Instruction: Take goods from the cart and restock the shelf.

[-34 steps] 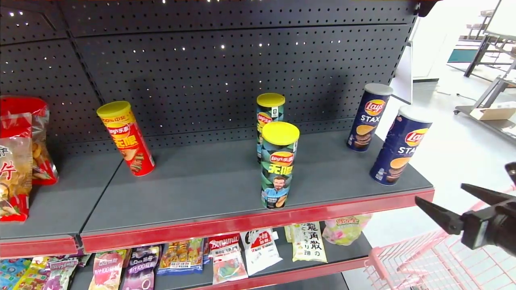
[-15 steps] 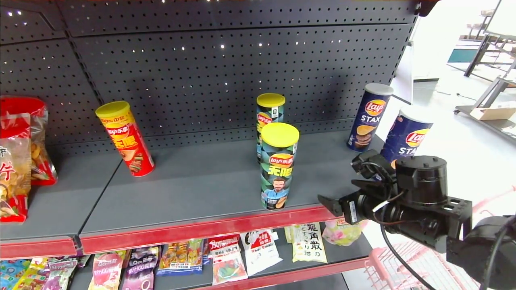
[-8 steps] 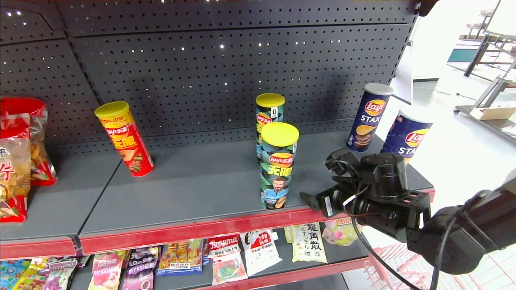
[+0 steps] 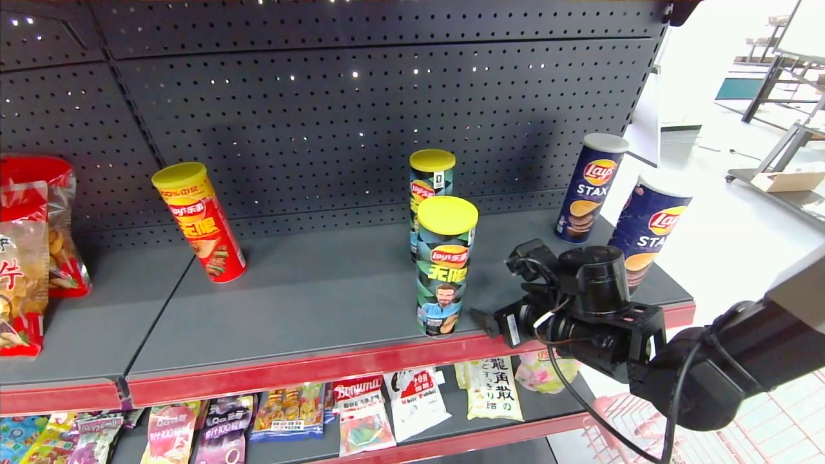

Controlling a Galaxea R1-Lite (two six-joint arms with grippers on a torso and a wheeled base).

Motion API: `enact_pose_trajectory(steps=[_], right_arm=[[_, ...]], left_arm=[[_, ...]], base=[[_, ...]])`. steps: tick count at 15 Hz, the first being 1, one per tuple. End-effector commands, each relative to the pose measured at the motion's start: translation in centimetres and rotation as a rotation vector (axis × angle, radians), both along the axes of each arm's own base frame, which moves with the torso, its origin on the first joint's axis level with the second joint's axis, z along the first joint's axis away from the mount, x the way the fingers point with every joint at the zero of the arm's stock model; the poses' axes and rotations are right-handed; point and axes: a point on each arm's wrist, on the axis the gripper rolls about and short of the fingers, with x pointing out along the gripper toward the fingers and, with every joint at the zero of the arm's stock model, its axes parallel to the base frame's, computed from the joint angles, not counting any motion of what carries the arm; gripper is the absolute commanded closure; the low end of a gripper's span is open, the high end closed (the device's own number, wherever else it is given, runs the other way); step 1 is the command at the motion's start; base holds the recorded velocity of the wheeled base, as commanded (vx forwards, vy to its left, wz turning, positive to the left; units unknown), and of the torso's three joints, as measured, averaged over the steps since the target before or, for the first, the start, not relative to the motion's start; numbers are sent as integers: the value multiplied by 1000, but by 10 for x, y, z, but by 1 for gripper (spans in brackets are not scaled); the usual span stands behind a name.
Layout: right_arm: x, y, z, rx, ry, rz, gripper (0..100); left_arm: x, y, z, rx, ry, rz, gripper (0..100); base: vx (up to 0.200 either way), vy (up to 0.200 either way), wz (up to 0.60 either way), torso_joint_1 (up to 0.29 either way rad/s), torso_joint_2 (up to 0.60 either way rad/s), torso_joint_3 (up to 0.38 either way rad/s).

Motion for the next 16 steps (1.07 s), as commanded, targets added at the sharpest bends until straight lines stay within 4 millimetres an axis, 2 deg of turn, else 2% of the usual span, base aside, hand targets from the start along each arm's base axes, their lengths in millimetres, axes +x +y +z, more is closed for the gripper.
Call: enact_pose_trajectory(steps=[1, 16], right_arm=[[2, 2, -2, -3, 1, 1, 0], [4, 16, -2, 4, -8, 35, 0]], left_arm=[[0, 0, 0, 0, 1, 0, 0], [0, 0, 0, 0, 1, 0, 0]], base=[[0, 0, 0, 0, 0, 0], [0, 0, 0, 0, 0, 0]])
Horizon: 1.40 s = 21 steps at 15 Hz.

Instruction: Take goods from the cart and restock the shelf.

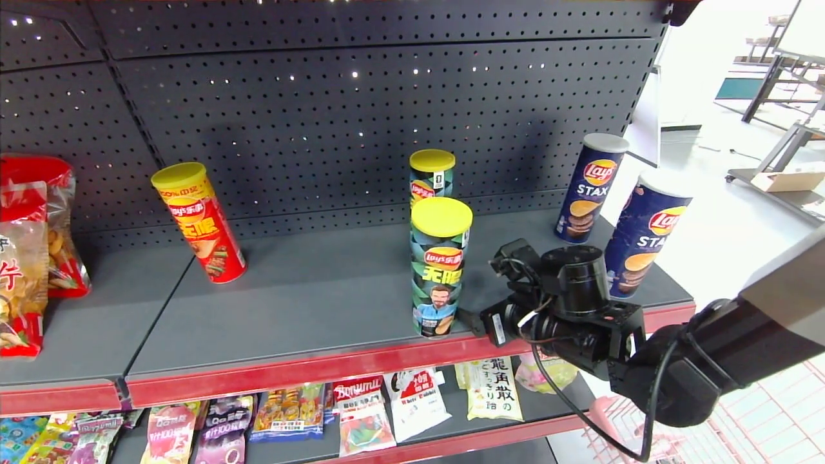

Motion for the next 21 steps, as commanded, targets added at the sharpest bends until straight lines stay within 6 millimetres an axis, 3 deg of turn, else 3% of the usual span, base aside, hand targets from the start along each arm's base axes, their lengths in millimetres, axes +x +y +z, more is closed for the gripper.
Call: enact_pose_trajectory(steps=[1, 6, 8, 10, 12, 13, 14, 15, 19, 21], right_arm=[[0, 0, 0, 0, -1, 2, 0], [-5, 0, 0, -1, 5, 8, 0], [-8, -4, 10, 13, -17, 3, 0], [-22, -24, 34, 46, -66, -24, 0], [-69, -52, 72, 111, -143, 13, 0], [-89, -64, 80, 124, -155, 37, 0], [-131, -88, 96, 142, -177, 67, 0], [-156, -104, 104, 143, -204, 70, 0], [-229, -155, 113, 180, -295, 53, 0], [-251, -170, 110, 174, -295, 30, 0]], left_arm=[[0, 0, 0, 0, 1, 0, 0], [0, 0, 0, 0, 1, 0, 0], [0, 0, 0, 0, 1, 0, 0], [0, 0, 0, 0, 1, 0, 0], [0, 0, 0, 0, 1, 0, 0], [0, 0, 0, 0, 1, 0, 0], [0, 0, 0, 0, 1, 0, 0], [0, 0, 0, 0, 1, 0, 0], [0, 0, 0, 0, 1, 0, 0], [0, 0, 0, 0, 1, 0, 0]], base=[[0, 0, 0, 0, 0, 0], [0, 0, 0, 0, 0, 0], [0, 0, 0, 0, 0, 0], [0, 0, 0, 0, 0, 0], [0, 0, 0, 0, 0, 0], [0, 0, 0, 0, 0, 0], [0, 0, 0, 0, 0, 0], [0, 0, 0, 0, 0, 0], [0, 0, 0, 0, 0, 0], [0, 0, 0, 0, 0, 0]])
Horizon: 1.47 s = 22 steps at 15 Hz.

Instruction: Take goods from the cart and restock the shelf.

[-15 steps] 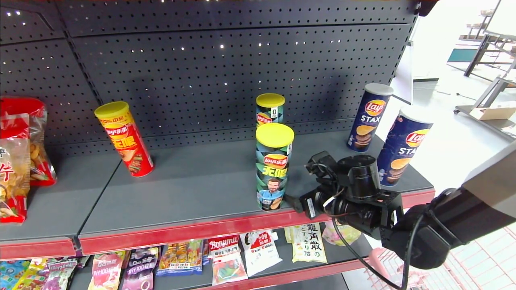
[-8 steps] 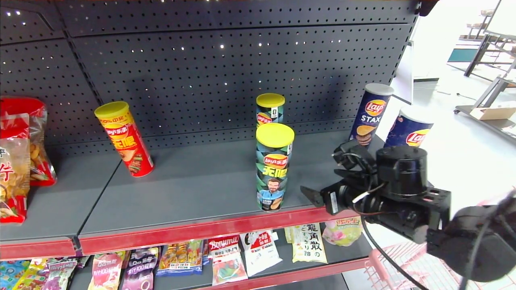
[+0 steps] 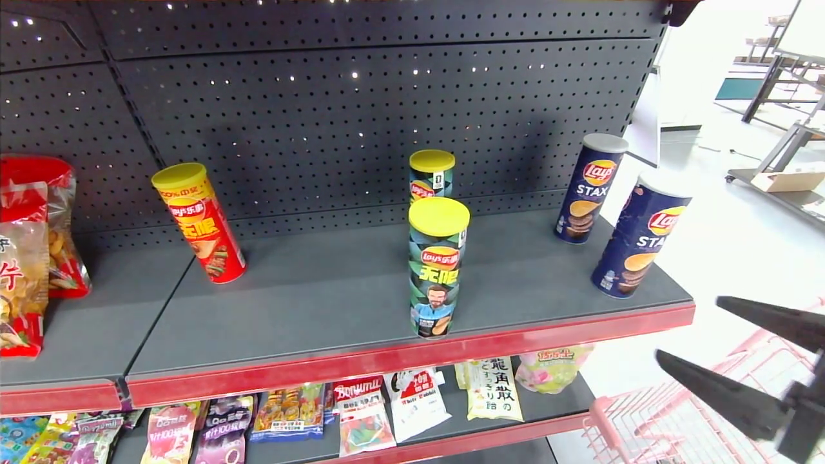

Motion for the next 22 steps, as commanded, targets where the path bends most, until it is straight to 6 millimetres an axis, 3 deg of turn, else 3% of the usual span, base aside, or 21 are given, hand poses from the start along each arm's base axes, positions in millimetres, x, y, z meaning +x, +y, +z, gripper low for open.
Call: enact_pose_trajectory(steps=[1, 2, 5, 11, 14, 22], right_arm=[[-71, -47, -6, 62, -116, -14, 0], [-78, -53, -13, 60, -137, -48, 0], [-78, -55, -44, 50, -140, -243, 0], [-100, -48, -93, 83, -193, -205, 0], [-101, -48, -105, 81, -191, -237, 0], [-105, -55, -118, 148, -122, -530, 0]], left_arm=[[0, 0, 0, 0, 1, 0, 0], [0, 0, 0, 0, 1, 0, 0], [0, 0, 0, 0, 1, 0, 0], [0, 0, 0, 0, 1, 0, 0], [0, 0, 0, 0, 1, 0, 0], [0, 0, 0, 0, 1, 0, 0]], base=[[0, 0, 0, 0, 0, 0], [0, 0, 0, 0, 0, 0], [0, 0, 0, 0, 0, 0], [0, 0, 0, 0, 0, 0], [0, 0, 0, 0, 0, 0], [0, 0, 0, 0, 0, 0]])
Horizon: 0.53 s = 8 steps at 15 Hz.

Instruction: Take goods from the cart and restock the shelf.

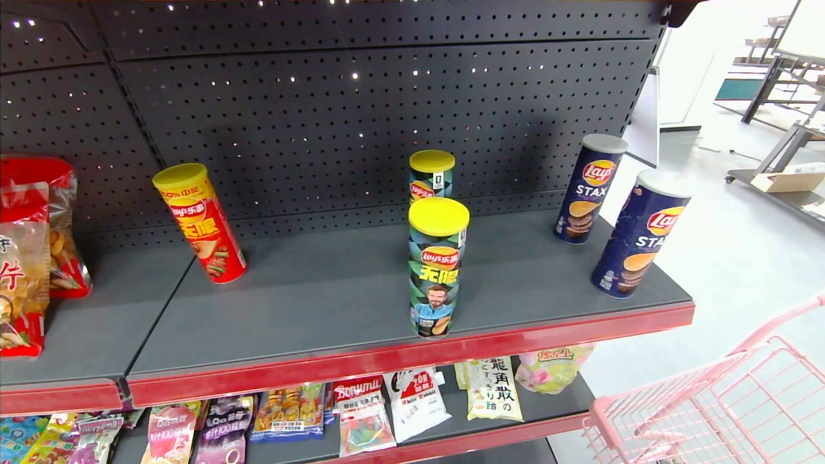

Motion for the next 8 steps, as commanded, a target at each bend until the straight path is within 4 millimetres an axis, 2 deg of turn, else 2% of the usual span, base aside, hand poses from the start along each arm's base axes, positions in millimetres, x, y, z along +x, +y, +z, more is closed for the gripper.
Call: enact_pose_trajectory(steps=[1, 8], right_arm=[[-2, 0, 0, -26, -21, 47, 0], [-6, -1, -2, -21, -70, 51, 0]], left_arm=[[0, 0, 0, 0, 1, 0, 0], [0, 0, 0, 2, 1, -3, 0]], base=[[0, 0, 0, 0, 0, 0], [0, 0, 0, 0, 0, 0]])
